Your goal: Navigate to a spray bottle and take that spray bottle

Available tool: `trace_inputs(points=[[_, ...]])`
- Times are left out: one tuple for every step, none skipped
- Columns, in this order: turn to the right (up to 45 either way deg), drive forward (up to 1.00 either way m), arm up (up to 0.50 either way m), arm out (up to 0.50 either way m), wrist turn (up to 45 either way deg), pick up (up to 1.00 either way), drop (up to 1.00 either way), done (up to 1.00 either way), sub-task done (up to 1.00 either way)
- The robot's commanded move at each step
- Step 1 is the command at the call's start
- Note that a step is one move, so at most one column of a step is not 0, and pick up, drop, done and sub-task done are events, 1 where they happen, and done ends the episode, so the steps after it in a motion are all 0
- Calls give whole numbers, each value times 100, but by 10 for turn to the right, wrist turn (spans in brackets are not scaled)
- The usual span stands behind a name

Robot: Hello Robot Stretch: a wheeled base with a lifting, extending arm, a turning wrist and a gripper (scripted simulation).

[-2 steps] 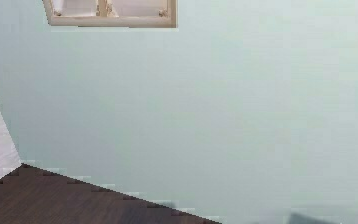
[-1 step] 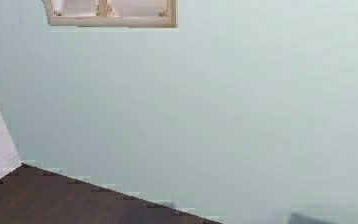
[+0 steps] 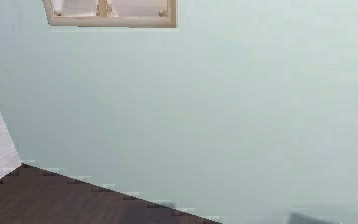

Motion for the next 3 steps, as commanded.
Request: trace_inputs(points=[[0, 0, -30, 0, 0, 0, 0, 0, 0], [0, 0, 0, 0, 0, 100, 0, 0, 0], [0, 0, 10, 0, 0, 0, 0, 0, 0]])
